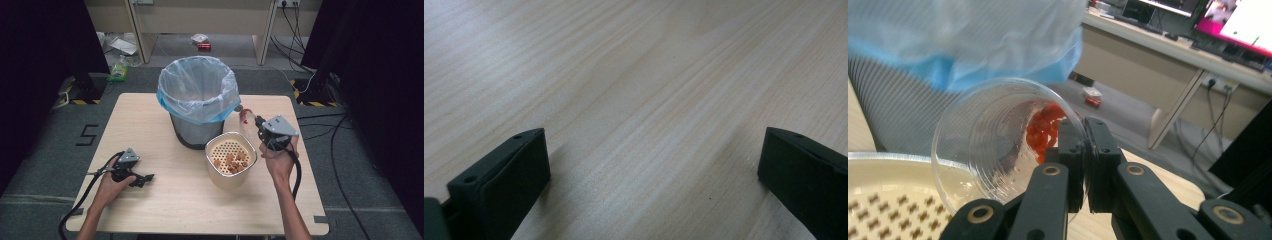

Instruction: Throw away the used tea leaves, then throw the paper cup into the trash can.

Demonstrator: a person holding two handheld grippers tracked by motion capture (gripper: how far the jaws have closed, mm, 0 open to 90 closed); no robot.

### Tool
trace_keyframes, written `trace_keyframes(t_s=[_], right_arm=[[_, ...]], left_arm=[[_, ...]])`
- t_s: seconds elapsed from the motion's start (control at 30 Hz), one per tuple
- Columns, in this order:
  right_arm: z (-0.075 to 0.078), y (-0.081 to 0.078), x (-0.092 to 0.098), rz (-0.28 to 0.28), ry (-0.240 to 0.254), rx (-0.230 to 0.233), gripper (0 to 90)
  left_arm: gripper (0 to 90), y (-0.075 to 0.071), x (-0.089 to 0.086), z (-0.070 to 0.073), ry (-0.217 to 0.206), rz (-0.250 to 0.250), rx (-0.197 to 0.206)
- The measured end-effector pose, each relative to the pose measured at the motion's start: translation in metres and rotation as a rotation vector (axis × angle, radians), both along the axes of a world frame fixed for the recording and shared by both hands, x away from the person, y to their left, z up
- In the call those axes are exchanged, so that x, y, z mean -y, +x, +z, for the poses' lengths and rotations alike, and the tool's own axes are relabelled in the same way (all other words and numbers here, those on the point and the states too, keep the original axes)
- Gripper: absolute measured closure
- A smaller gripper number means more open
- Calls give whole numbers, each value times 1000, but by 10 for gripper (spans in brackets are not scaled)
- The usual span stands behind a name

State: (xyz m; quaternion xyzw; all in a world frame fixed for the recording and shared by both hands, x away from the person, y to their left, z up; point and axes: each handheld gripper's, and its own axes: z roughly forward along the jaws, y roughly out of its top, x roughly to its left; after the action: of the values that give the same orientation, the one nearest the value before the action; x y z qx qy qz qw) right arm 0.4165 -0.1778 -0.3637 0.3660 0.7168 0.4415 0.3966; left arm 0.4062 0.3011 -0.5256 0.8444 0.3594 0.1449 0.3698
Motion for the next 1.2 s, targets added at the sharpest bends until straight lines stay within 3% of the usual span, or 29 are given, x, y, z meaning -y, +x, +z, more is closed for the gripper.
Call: trace_keyframes(t_s=[0.03,0.23,0.43,0.57,0.77,0.97,1.1,1.2], right_arm=[[5,3,3,-3,-2,-12,873],[38,16,15,-35,8,17,873],[73,30,18,-33,23,37,873],[96,34,9,-8,30,68,873],[127,36,-19,62,22,116,872],[136,46,-57,146,3,101,870],[130,60,-84,191,-58,64,861],[124,72,-100,200,-64,36,787]], left_arm=[[0,0,0,0,0,0,0],[0,0,0,0,0,0,0],[0,0,0,0,1,0,0],[0,0,0,0,1,0,-1],[0,0,0,0,1,0,0],[0,0,0,0,1,0,0],[0,0,0,0,1,0,0],[0,0,0,0,1,0,0]])
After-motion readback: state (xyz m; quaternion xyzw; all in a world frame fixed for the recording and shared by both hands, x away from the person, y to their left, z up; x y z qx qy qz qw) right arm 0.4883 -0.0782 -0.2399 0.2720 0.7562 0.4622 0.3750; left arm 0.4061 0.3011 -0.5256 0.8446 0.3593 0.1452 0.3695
